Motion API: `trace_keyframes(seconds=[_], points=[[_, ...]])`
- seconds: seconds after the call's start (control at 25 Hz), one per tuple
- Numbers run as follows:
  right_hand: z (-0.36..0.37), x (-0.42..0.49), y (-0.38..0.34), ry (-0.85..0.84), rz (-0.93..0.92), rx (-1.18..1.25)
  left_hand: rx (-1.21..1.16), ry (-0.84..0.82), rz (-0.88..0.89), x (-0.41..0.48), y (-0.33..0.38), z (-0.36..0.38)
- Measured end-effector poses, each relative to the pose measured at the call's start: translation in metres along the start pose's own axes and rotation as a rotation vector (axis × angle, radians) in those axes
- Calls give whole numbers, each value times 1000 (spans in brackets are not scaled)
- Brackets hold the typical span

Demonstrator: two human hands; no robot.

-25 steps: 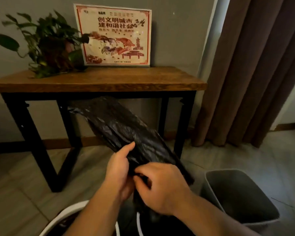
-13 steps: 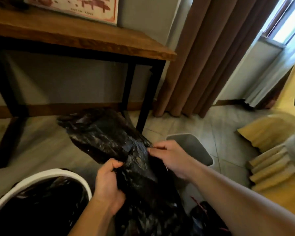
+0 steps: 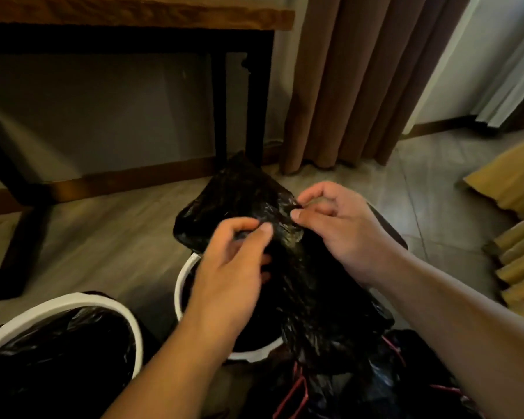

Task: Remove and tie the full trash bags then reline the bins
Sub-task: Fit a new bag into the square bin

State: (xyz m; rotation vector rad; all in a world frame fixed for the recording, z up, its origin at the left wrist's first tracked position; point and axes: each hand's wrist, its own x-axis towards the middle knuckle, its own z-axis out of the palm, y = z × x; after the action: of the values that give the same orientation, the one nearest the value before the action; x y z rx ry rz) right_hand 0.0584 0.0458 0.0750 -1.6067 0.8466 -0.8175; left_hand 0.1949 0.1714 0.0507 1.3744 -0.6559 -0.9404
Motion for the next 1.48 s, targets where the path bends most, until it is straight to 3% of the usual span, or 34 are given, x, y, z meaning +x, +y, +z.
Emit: trace_keyframes(seconds=[0.12,0.4,0.52,0.6,0.68,0.76,0.88,1.0,1.2,1.32,1.48], points=[[-20,-26,21,-24,-33,37,135,-128,-24,9,0,51],[-82,-40,37,38,135,289,113,-130,-16,30,-16,96],[-109,-14,45,147,159,351,32,-116,-50,44,-2,95],[-133,0,54,254,216,137,10,-156,-70,54,11,92],[-156,7,67,303,285,-359,31,-223,-58,58,22,93],[-165,4,68,327,197,-661,72,-285,-26,60,30,100],[-167,-3,57,303,-57,-558,81,-405,-10,58,43,106],[-170,-14,52,269,-167,-727,89,-505,-11,55,56,108],[-176,-13,42,304,-463,-684,128,-542,-7,54,64,114],[-178,-14,43,373,-533,-717,396,-568,252,55,67,104],[-185,-19,27,430,-580,-822,1088,-565,836,56,72,87]])
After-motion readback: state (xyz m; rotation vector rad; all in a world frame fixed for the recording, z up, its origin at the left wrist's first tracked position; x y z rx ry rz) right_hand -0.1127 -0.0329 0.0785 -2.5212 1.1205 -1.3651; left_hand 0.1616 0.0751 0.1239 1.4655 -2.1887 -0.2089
